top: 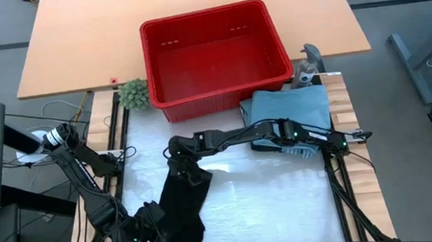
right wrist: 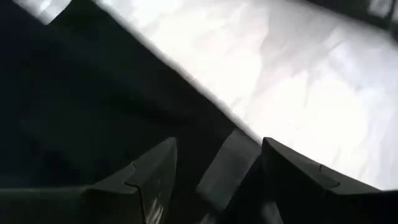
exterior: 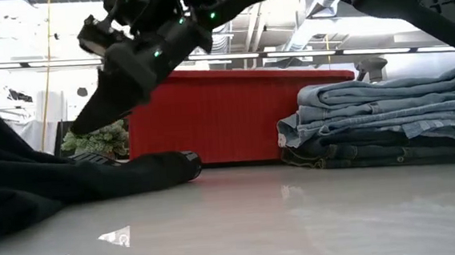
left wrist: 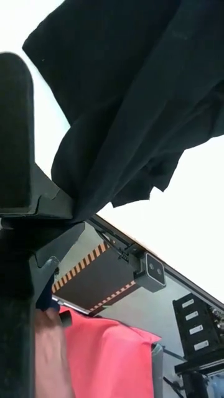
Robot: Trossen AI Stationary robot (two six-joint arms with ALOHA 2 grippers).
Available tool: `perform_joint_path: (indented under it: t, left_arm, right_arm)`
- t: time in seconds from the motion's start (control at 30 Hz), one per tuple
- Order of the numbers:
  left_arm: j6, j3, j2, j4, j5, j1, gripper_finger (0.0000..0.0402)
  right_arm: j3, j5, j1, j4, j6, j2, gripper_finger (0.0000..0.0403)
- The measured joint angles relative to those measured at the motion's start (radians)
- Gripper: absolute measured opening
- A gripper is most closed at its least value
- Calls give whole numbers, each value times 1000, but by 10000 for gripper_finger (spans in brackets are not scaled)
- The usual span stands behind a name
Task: Fold Laundry from Bin
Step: Fold the black boxer short
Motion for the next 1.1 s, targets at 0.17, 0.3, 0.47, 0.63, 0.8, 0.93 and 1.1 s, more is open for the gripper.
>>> perform_joint_path:
  t: [0.17,0.3,0.47,0.63,0.8,0.93,1.1]
  left_arm:
    - [0,0,0,6,-16,1,0]
    - [0,0,0,3,-19,1,0]
    - [0,0,0,3,-21,2,0]
    - [0,0,0,1,-30,3,0]
    - [-9,0,0,2,-37,3,0]
    - [-9,0,0,1,-42,3,0]
    - [-10,0,0,2,-42,3,0]
  right_arm:
    - [0,4,-11,33,6,15,260]
    - [1,4,-15,44,5,31,260]
    - [0,-18,-13,61,2,34,260]
    - [0,-19,-15,90,3,33,259]
    - [0,-20,-16,94,2,33,255]
    - [0,-21,-18,105,3,35,254]
    - [-1,-22,-19,123,42,97,254]
